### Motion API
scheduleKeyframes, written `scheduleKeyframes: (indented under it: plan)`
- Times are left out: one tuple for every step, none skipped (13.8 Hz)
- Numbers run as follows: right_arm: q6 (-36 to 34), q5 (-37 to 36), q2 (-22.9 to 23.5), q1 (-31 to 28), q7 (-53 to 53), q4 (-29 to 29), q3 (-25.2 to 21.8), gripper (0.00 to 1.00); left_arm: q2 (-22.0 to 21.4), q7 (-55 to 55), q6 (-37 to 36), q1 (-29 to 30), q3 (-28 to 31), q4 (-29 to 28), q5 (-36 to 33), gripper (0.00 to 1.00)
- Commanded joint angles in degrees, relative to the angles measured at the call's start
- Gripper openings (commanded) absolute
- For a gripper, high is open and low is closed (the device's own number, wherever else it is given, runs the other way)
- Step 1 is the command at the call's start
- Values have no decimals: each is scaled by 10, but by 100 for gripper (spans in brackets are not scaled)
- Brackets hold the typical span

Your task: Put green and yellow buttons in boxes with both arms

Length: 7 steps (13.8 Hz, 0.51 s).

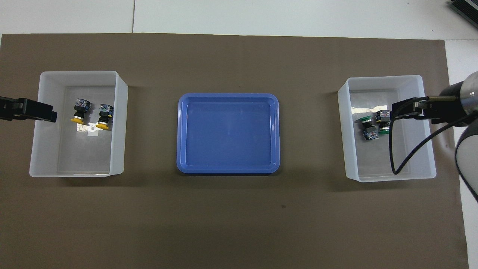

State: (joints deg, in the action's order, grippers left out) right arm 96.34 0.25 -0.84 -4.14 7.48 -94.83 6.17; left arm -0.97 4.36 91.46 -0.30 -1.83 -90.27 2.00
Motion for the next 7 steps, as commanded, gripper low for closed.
scheduleKeyframes:
  plan:
    - [-8, -7, 0, -7, -2, 3, 6, 100, -13, -1, 5, 3, 3, -12, -5, 100]
    - [-8, -7, 0, -7, -2, 3, 6, 100, -13, 1, 10, 4, 2, -13, -13, 100]
    - [-8, -7, 0, -7, -2, 3, 6, 100, -13, 0, 12, 4, 2, -14, -15, 100]
    - [-8, -6, 0, -6, -2, 3, 6, 100, -12, -1, 17, 4, 2, -14, -15, 100]
    - [-8, -3, 0, -7, -2, 3, 6, 100, -13, -1, 21, 4, 2, -16, -15, 100]
    - [-7, -3, 0, -7, -2, 2, 6, 100, -13, -1, 21, 4, 2, -16, -16, 100]
    - [-7, -3, -1, -7, -1, 2, 6, 100, -13, -1, 20, 4, 3, -17, -16, 100]
